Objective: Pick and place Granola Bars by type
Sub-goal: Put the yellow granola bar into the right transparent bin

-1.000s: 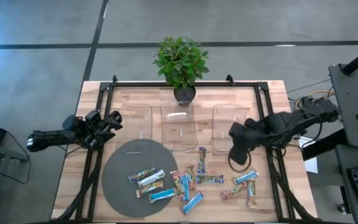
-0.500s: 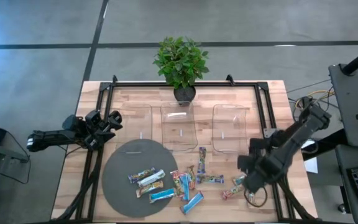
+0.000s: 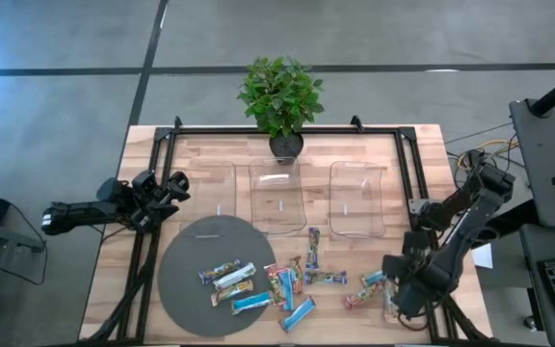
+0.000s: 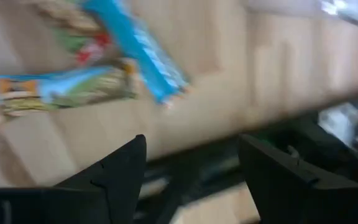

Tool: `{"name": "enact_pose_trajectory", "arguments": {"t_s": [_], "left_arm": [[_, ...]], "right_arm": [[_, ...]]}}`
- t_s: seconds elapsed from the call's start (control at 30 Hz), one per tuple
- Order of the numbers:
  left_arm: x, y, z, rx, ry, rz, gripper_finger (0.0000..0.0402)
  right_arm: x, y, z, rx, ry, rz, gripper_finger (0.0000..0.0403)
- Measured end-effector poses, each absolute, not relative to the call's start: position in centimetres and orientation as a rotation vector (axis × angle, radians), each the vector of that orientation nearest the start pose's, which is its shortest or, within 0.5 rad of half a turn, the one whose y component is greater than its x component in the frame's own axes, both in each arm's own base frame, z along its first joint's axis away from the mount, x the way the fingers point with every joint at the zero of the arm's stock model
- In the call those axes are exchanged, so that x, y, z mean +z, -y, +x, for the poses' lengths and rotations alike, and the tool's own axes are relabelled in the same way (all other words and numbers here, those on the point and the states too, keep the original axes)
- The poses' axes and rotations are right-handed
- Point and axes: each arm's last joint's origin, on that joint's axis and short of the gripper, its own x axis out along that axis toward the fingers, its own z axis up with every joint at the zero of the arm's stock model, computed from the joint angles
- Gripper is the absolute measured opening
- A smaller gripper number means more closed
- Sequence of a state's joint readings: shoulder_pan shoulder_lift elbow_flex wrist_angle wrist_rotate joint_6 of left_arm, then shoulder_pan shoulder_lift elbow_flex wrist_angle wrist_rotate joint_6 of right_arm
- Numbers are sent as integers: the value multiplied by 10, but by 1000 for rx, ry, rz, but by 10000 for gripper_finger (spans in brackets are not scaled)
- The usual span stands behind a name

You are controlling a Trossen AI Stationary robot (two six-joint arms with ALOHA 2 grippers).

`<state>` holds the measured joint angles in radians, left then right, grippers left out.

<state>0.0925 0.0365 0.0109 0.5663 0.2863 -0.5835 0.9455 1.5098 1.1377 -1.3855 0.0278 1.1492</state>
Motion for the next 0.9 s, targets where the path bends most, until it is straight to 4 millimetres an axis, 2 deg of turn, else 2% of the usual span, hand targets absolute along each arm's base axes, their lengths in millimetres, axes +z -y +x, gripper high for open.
{"name": "enact_pose_trajectory", "arguments": {"t_s": [0.2, 0.43, 0.6, 0.9], "left_arm": [[216, 0, 85, -337, 459, -466, 193], [216, 0, 85, -337, 459, -466, 193], [216, 0, 85, -337, 459, -466, 193], [216, 0, 85, -337, 459, -466, 193]], "right_arm": [[205, -198, 145, -39, -1562, -13, 242], [182, -187, 142, -79, -1582, -22, 234], [167, -187, 147, 47, -1528, -36, 228], [159, -174, 154, 5, -1494, -68, 228]]}}
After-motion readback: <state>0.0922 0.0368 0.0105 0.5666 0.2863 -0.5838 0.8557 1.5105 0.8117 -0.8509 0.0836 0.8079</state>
